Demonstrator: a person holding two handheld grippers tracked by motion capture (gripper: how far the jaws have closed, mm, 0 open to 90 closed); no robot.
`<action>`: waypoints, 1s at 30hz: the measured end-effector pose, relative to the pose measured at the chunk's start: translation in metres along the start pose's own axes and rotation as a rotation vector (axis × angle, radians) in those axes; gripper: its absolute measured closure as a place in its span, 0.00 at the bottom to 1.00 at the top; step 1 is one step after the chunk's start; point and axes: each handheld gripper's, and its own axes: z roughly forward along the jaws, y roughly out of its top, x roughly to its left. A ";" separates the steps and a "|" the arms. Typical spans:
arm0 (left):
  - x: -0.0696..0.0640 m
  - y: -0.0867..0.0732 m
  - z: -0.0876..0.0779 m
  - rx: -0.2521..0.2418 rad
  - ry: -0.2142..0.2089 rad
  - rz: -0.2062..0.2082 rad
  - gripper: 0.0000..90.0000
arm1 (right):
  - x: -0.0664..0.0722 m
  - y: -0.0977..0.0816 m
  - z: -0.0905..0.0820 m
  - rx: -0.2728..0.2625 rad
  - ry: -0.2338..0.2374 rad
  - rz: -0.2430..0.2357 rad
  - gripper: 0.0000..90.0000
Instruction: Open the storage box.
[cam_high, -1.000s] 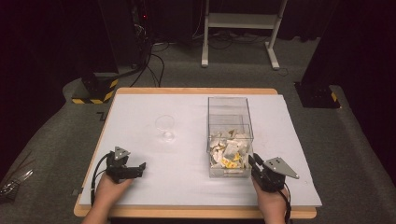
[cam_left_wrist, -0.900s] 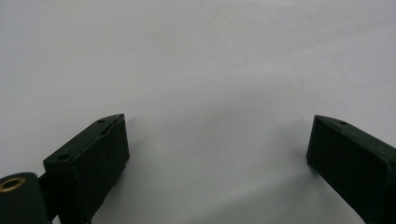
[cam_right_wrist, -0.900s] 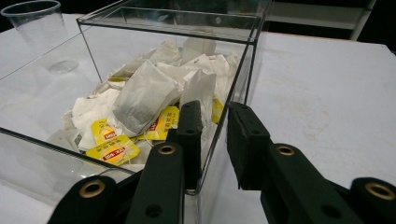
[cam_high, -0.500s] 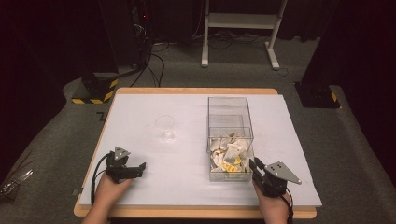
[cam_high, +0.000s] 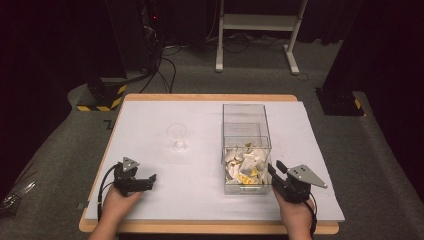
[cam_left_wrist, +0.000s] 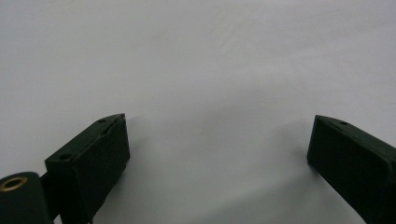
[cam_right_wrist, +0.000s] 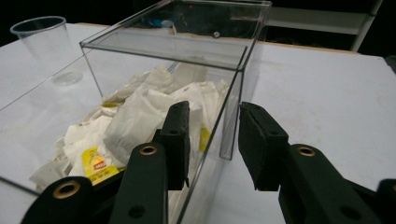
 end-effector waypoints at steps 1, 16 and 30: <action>0.000 0.000 0.000 0.000 0.000 0.000 0.07 | -0.002 0.001 0.000 -0.005 -0.002 0.002 0.71; -0.001 0.000 -0.001 0.003 0.017 0.001 0.07 | -0.044 -0.006 0.017 0.017 -0.070 0.046 0.70; -0.001 0.001 -0.004 0.009 -0.009 0.017 0.08 | -0.058 -0.032 0.032 0.096 -0.103 0.027 0.66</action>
